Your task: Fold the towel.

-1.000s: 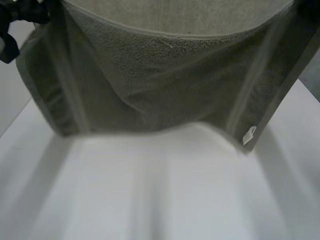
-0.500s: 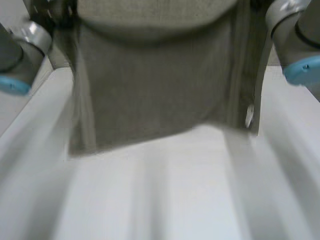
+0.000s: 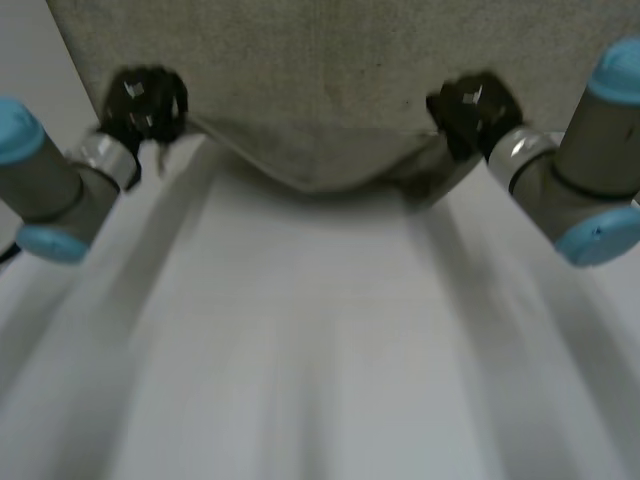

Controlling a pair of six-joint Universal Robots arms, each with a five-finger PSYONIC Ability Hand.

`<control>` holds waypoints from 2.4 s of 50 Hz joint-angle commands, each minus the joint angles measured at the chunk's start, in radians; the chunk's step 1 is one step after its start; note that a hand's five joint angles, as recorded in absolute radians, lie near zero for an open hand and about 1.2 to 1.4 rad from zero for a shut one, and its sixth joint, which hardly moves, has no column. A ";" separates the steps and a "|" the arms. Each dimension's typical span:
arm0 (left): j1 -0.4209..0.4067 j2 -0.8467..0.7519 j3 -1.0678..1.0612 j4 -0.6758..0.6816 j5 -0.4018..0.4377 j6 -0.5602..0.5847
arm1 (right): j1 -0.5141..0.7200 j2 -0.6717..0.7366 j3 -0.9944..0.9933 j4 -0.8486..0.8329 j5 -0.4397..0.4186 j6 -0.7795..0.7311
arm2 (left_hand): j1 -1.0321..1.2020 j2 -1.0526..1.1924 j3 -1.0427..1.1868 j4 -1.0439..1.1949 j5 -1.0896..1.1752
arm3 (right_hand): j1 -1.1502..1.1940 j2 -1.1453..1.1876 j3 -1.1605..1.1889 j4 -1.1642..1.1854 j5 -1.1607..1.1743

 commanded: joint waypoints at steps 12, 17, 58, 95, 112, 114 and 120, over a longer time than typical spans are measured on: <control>0.013 -0.043 -0.291 0.111 0.046 0.240 | -0.091 -0.292 0.463 -0.072 0.013 0.069 | 0.126 0.047 0.048 0.035 0.079 | 0.066 0.084 0.072 0.068 0.057; 0.013 -0.069 -0.285 0.118 0.045 0.243 | -0.140 -0.344 0.507 -0.070 0.002 0.171 | 0.126 0.047 0.048 0.035 0.079 | 0.066 0.084 0.072 0.068 0.057; 0.109 0.237 -0.436 -0.046 0.048 0.331 | -0.217 -0.341 0.503 0.039 0.017 0.153 | 0.126 0.047 0.048 0.035 0.079 | 0.066 0.084 0.072 0.068 0.057; 0.214 0.391 -0.497 -0.024 0.175 0.031 | -0.227 -0.319 0.285 0.260 -0.033 -0.037 | 0.126 0.047 0.048 0.035 0.079 | 0.066 0.084 0.072 0.068 0.057; 0.174 -0.042 -0.100 -0.127 0.111 0.079 | -0.118 0.166 -0.196 0.258 0.099 -0.043 | 0.126 0.047 0.048 0.035 0.079 | 0.066 0.084 0.072 0.068 0.057; 0.166 -0.091 -0.054 -0.130 0.111 0.080 | -0.109 0.199 -0.228 0.258 0.100 -0.043 | 0.126 0.047 0.048 0.035 0.079 | 0.066 0.084 0.072 0.068 0.057; 0.155 -0.134 -0.009 -0.132 0.103 0.079 | -0.072 0.286 -0.315 0.253 0.138 -0.042 | -0.669 -0.748 -0.747 -0.760 -0.716 | -1.155 -1.138 -1.150 -1.154 -1.165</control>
